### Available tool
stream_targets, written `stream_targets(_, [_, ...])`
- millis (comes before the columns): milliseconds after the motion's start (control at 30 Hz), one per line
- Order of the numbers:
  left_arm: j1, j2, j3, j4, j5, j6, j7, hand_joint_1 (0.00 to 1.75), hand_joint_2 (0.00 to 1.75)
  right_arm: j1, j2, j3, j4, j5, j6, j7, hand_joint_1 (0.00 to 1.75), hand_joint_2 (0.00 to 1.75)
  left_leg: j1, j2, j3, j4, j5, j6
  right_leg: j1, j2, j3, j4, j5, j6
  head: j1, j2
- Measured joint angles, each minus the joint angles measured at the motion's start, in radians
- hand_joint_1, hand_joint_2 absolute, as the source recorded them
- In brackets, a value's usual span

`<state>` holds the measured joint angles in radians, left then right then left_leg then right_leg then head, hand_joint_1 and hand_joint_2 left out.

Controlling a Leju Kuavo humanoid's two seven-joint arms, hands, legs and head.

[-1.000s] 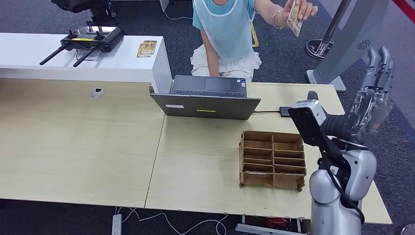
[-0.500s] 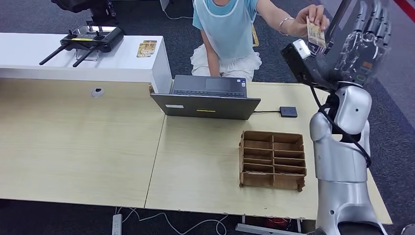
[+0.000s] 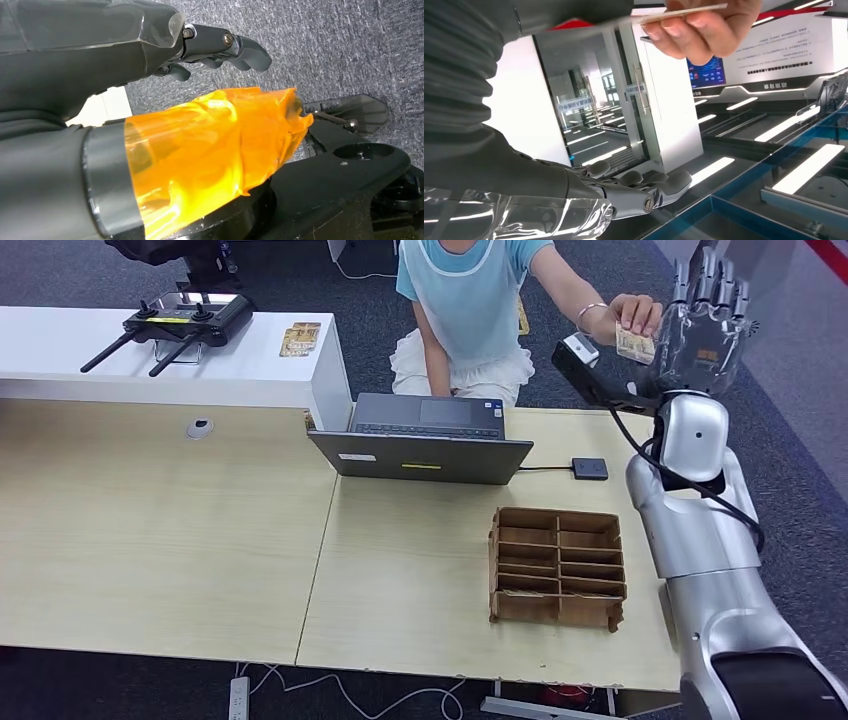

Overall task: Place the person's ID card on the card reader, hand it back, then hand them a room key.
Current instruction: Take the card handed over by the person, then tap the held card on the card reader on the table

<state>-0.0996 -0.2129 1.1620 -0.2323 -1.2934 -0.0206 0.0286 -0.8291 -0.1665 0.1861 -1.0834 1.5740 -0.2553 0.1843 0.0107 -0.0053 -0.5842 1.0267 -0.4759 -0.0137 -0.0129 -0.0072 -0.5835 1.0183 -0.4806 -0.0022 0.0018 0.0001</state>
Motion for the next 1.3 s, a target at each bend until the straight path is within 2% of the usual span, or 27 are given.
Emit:
stream_targets(67, [0.000, 0.000, 0.000, 0.000, 0.001, 0.000, 0.000, 0.00, 0.00, -0.003, -0.004, 0.000, 0.008, 0.000, -0.003, -0.005, 1.75, 1.75, 0.000, 0.000, 0.000, 0.000, 0.000, 0.000, 0.000, 0.000, 0.000, 0.000, 0.000, 0.000, 0.000, 0.000])
stream_targets(700, [0.000, 0.002, 0.000, 0.000, 0.004, 0.006, -0.011, 0.00, 0.00, 0.000, -0.014, -0.023, 0.019, -0.005, -0.017, -0.049, 1.75, 1.75, 0.000, 0.000, 0.000, 0.000, 0.000, 0.000, 0.000, 0.000, 0.000, 0.000, 0.000, 0.000, 0.000, 0.000])
stream_targets(1033, [0.001, 0.002, 0.000, 0.000, 0.009, 0.007, -0.010, 0.00, 0.00, 0.030, 0.036, -0.160, -0.036, -0.087, -0.029, -0.166, 1.75, 1.75, 0.000, 0.000, 0.000, 0.000, 0.000, 0.000, 0.000, 0.000, 0.000, 0.000, 0.000, 0.000, 0.000, 0.000])
stream_targets(1300, [0.001, 0.002, 0.000, 0.000, 0.012, 0.009, -0.005, 0.00, 0.00, 0.036, 0.071, -0.248, -0.081, -0.195, -0.004, -0.217, 1.75, 1.75, 0.000, 0.000, 0.000, 0.000, 0.000, 0.000, 0.000, 0.000, 0.000, 0.000, 0.000, 0.000, 0.000, 0.000])
